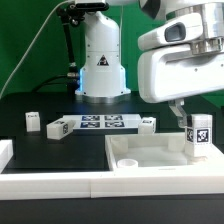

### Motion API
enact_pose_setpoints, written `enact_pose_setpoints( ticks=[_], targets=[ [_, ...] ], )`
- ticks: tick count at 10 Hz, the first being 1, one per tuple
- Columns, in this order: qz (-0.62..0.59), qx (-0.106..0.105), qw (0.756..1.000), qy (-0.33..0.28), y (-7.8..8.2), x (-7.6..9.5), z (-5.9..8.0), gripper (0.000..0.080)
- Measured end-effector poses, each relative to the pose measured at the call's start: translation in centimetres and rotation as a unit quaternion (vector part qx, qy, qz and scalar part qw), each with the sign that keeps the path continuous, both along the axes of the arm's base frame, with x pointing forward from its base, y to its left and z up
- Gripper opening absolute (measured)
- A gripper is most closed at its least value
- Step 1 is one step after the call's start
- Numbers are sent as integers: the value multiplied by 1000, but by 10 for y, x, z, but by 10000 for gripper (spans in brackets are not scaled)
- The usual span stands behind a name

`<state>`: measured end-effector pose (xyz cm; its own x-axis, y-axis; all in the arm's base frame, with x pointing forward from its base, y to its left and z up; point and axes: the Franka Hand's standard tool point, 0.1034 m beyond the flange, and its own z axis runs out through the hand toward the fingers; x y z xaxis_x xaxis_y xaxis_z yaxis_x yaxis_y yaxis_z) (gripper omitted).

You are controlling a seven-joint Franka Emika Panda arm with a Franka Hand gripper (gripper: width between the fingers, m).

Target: Assemble one leg

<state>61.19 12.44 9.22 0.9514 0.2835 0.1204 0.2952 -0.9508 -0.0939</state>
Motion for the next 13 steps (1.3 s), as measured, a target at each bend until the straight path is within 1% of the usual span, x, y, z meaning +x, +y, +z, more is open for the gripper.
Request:
enact_pose_setpoints(
  ticks=[1, 3, 4, 6, 7, 10, 11, 12, 13],
  targets=[
    [9, -11, 998, 53, -1, 2, 2, 649],
    [15, -18, 993, 118, -6, 1, 6, 649],
    [10, -16, 996, 86, -8, 10, 5, 649],
    [8, -15, 998, 65, -7, 3, -5, 649],
    [8, -15, 998, 62, -7, 2, -8, 649],
    [10, -14, 998, 60, -7, 2, -11, 649],
    [9, -14, 998, 60, -8, 2, -11, 533],
    [9, -14, 998, 60, -8, 2, -11, 398],
    [9, -15, 998, 60, -8, 2, -11, 398]
  ],
)
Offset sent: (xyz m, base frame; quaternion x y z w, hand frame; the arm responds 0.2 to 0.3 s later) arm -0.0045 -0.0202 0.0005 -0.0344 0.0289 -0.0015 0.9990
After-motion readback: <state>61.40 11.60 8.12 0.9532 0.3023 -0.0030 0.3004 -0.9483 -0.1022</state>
